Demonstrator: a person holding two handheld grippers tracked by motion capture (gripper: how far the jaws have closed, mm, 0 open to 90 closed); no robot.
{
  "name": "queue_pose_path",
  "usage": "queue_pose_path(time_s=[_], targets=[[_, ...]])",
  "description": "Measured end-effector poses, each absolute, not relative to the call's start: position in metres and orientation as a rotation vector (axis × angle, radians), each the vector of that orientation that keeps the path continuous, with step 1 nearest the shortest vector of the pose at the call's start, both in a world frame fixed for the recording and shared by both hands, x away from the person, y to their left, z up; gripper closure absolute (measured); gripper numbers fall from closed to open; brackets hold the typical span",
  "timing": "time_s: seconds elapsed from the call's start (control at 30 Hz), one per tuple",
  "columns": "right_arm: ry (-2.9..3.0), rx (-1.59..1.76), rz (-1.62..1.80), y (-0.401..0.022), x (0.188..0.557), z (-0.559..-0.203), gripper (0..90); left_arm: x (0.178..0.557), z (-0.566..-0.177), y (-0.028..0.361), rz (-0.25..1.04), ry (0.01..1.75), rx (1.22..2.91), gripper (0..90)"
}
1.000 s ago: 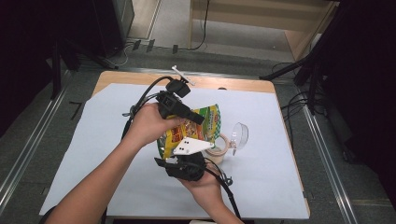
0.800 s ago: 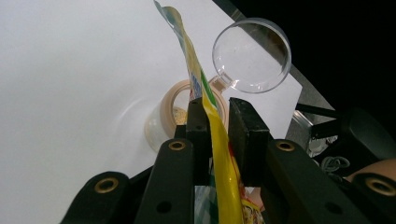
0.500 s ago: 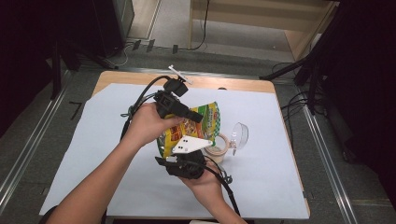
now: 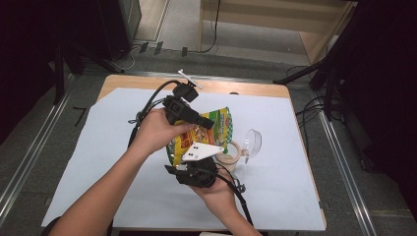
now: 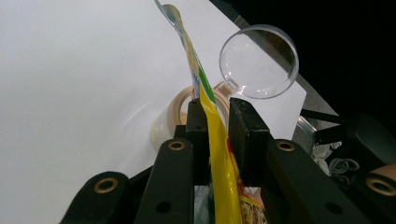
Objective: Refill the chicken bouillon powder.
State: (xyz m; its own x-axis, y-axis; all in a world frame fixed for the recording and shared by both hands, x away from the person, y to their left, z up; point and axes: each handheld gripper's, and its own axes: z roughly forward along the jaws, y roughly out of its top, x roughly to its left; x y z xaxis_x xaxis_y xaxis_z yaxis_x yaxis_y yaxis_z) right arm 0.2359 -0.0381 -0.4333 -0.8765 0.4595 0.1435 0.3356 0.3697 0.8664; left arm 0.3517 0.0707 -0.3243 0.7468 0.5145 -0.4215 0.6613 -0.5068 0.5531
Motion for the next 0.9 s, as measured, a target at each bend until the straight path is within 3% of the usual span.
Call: queue_pose_path(time_s=[0.9], targets=[[2.477, 0.755, 1.558, -0.0391, 0.2347, -0.4346, 65.9, 0.3505, -0.3227, 0.0646, -0.258, 0.874, 2.248, 79.3]])
